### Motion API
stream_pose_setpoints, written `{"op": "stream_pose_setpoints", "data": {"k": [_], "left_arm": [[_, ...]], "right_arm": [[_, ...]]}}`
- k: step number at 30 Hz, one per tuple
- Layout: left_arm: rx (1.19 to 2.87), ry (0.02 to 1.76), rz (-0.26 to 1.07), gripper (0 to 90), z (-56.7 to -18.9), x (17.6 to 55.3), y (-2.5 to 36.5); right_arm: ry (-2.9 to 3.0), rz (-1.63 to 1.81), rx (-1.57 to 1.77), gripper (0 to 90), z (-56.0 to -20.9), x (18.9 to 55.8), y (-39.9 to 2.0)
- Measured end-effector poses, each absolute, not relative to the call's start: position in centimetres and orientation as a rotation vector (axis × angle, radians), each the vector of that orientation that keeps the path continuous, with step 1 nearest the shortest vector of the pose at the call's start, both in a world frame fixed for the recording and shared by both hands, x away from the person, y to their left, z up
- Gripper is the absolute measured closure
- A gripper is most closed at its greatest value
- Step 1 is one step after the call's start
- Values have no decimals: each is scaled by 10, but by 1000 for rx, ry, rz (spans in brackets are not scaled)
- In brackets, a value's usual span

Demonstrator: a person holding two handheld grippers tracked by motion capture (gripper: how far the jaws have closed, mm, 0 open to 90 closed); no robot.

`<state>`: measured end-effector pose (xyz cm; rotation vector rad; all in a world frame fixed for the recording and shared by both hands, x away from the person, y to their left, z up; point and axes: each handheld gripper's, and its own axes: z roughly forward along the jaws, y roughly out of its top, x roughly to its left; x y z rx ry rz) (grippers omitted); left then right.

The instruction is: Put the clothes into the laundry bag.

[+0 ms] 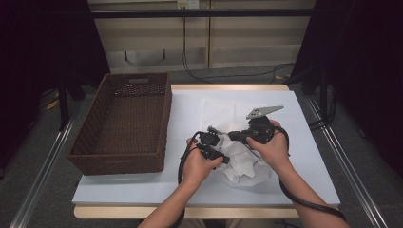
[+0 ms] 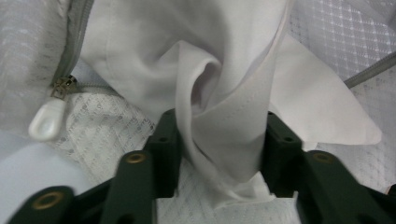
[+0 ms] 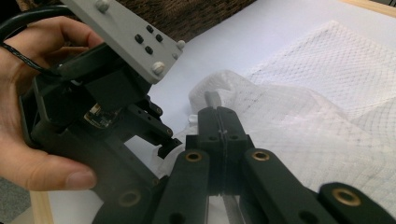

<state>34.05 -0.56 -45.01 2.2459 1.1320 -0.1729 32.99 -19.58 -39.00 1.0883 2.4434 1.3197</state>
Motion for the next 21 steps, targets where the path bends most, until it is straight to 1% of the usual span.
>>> {"op": "stream_pose_setpoints", "data": {"k": [3,7,9,10,12,18,21], "left_arm": [[2249,1142,-175,662,-448,341,-5],[2243,1133,-146,699,-441,339,-7],[2234,1129,-145,709,-436,339,-5],[2256,1101,-142,712,-433,340,-2],[2235,1102,-151,719,-427,338,0],[2196,1095,-127,734,-417,338,2],[2196,1087,-146,735,-416,338,2]], "right_arm": [[2441,1318,1093,900,-390,329,-196],[2444,1316,1091,900,-391,328,-196],[2443,1313,1090,900,-391,328,-197],[2442,1310,1093,900,-392,328,-197],[2441,1306,1104,900,-393,327,-198],[2427,1312,1101,900,-390,325,-196],[2423,1312,1097,900,-386,324,-195]]}}
